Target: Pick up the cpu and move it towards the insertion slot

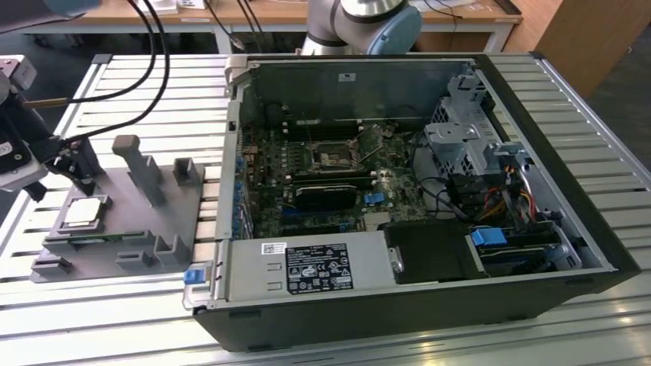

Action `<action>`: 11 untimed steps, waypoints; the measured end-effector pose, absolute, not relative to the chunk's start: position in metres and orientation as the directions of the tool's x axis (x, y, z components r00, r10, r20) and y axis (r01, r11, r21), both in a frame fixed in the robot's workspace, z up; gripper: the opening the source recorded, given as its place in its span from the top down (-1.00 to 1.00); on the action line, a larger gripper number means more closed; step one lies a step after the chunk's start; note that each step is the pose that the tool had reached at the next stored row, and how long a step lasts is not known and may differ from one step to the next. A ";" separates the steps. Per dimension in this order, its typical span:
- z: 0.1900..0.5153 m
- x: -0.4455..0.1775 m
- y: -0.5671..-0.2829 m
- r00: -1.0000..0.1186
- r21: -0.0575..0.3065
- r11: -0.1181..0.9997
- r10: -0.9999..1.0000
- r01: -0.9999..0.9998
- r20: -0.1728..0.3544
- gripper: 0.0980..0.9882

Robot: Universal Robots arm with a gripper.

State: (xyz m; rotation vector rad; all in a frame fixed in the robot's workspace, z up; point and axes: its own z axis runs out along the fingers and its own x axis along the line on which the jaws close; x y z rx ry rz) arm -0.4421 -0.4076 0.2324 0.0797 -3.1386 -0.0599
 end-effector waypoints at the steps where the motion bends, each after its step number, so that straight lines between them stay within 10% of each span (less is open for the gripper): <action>1: 0.231 -0.442 -0.408 -0.999 0.038 0.998 -0.051 -0.051 0.001 -0.37; 11: 0.221 -0.442 -0.410 -0.999 0.038 0.998 -0.051 -0.051 0.000 -0.37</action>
